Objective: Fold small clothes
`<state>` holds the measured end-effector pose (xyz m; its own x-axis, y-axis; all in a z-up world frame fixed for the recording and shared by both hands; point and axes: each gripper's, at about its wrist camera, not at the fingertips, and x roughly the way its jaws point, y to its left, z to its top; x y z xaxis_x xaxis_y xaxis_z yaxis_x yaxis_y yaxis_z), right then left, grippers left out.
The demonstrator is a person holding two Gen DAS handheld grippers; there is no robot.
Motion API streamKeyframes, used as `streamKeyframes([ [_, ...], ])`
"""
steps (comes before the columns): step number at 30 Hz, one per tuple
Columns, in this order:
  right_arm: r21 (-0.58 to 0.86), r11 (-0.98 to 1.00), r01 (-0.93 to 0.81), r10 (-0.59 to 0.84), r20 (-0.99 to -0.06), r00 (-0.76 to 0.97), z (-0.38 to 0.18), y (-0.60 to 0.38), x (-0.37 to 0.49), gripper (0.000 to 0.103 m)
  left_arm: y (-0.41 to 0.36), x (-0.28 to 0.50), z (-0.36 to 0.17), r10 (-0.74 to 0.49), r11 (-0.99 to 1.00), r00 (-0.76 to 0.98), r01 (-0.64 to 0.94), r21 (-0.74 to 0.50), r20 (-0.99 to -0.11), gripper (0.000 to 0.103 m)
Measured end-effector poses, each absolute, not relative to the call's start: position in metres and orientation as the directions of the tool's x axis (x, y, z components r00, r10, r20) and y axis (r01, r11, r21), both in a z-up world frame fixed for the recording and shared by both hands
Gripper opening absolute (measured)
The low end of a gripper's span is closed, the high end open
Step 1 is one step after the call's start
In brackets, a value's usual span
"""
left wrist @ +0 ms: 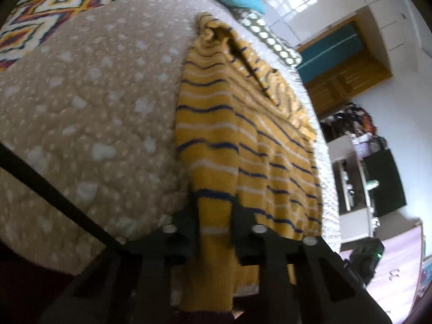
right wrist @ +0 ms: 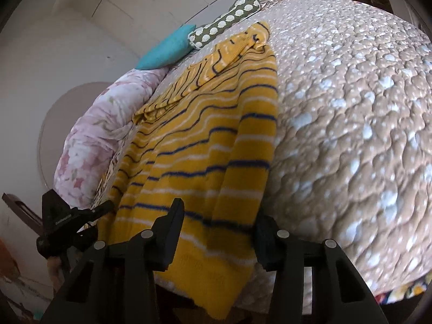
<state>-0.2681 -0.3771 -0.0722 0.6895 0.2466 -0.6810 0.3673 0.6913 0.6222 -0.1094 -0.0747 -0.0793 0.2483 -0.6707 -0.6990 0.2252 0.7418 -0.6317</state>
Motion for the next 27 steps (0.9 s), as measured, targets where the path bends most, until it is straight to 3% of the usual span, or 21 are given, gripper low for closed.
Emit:
streamKeyframes([
  [1,0.614,0.695,0.375,0.243,-0.691,0.681,-0.072,-0.374,-0.268,0.038,-0.072,-0.109,-0.078,-0.666,0.746,0.253,0.214,-0.63,-0.702,0.014],
  [2,0.6,0.703,0.383,0.24,-0.706,0.666,-0.073,-0.373,-0.267,0.02,-0.069,-0.107,-0.076,-0.663,0.748,0.259,0.199,-0.633,-0.702,0.013],
  [3,0.585,0.713,0.386,0.245,-0.724,0.645,-0.073,-0.371,-0.265,0.014,-0.064,-0.106,-0.071,-0.66,0.75,0.274,0.186,-0.635,-0.699,0.012],
  [6,0.594,0.722,0.355,0.271,-0.715,0.645,-0.063,-0.375,-0.269,0.011,-0.043,-0.109,-0.046,-0.639,0.766,0.342,0.209,-0.607,-0.689,0.006],
  [9,0.595,0.745,0.301,0.29,-0.696,0.657,-0.044,-0.376,-0.287,0.009,-0.024,-0.116,-0.03,-0.644,0.761,0.376,0.225,-0.609,-0.666,0.006],
  [16,0.57,0.778,0.266,0.308,-0.714,0.629,-0.04,-0.363,-0.3,0.009,-0.028,-0.123,-0.038,-0.601,0.798,0.374,0.227,-0.559,-0.706,0.006],
  [22,0.581,0.78,0.234,0.317,-0.688,0.653,-0.023,-0.368,-0.262,0.009,-0.037,-0.092,-0.029,-0.613,0.787,0.392,0.233,-0.571,-0.686,0.006],
  [27,0.567,0.797,0.208,0.269,-0.641,0.719,0.01,-0.397,-0.197,0.009,-0.072,-0.028,0.008,-0.609,0.789,0.458,0.27,-0.551,-0.647,0.006],
])
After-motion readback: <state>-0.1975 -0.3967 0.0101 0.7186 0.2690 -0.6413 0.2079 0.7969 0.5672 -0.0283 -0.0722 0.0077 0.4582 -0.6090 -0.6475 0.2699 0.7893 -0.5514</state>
